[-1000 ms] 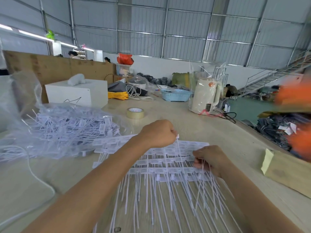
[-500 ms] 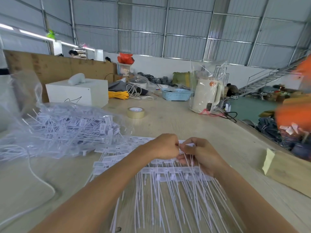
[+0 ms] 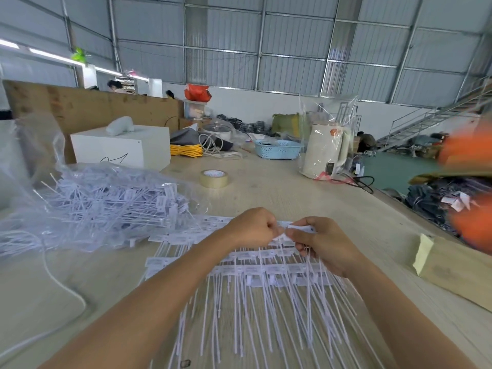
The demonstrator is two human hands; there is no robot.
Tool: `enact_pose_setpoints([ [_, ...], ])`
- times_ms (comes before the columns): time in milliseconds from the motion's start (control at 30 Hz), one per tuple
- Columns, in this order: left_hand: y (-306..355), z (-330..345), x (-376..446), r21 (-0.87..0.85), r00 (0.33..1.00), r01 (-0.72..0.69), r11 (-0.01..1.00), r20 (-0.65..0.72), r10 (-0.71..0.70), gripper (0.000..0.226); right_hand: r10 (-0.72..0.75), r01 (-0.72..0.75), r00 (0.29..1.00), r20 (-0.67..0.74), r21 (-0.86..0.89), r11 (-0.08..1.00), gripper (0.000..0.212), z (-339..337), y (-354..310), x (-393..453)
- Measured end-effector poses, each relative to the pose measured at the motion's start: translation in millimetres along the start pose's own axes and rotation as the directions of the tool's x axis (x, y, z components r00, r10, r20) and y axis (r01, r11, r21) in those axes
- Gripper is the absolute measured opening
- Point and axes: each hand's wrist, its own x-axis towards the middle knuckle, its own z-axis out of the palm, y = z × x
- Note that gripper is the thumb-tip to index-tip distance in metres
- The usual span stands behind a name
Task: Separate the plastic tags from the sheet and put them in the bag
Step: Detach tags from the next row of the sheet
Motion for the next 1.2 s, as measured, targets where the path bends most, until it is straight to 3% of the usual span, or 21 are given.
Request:
enact_pose_setpoints([
  [133, 3, 3, 2, 0.035, 0.999, -0.005, 0.999, -0.034, 0.006, 0.040, -0.019, 0.019, 1.000, -0.015, -0.020, 1.000, 0.021, -2, -1, -1],
  [267, 3, 2, 2, -0.074, 0.999, 0.012, 0.997, -0.038, -0.015, 0.041, -0.058, 0.060, 0.996, -0.063, 0.037, 0.998, 0.014, 4, -2, 0],
  [533, 7, -5, 2, -0.274, 0.989, 0.146, 0.951, 0.025, -0.145, 0.043, -0.177, 0.173, 0.977, -0.118, -0.042, 0.984, 0.014, 9, -2, 2],
  [633, 8, -10, 0, -0.309, 0.981, 0.194, 0.931, 0.071, -0.181, 0.040, -0.232, 0.220, 0.967, -0.107, -0.117, 0.968, 0.013, 10, -2, 3],
  [733, 12, -21, -7, -0.384, 0.961, 0.242, 0.891, 0.220, -0.166, 0.035, -0.210, 0.144, 0.959, -0.191, -0.310, 0.940, 0.016, 1, -1, 4],
  [800, 15, -29, -9, -0.326, 0.969, 0.210, 0.922, 0.193, -0.153, 0.036, -0.059, 0.062, 0.957, -0.284, 0.002, 0.998, 0.013, -17, 0, 5],
  [867, 16, -31, -9, -0.231, 0.983, 0.177, 0.957, 0.093, -0.160, 0.035, 0.088, 0.013, 0.962, -0.258, 0.364, 0.931, 0.011, -36, -6, 6],
  [900, 16, -31, -9, -0.190, 0.986, 0.165, 0.968, 0.061, -0.156, 0.034, 0.124, -0.009, 0.965, -0.230, 0.446, 0.895, 0.012, -41, -9, 6],
  [1033, 12, -20, -8, -0.014, 0.996, 0.072, 0.997, 0.046, -0.072, 0.028, 0.148, -0.026, 0.977, -0.153, 0.603, 0.797, 0.017, -47, -13, 7],
  [1200, -2, 2, -1, 0.095, 0.998, -0.047, 0.994, -0.026, 0.049, 0.048, 0.155, -0.097, 0.988, -0.008, 0.749, 0.655, 0.019, -41, -12, 9],
])
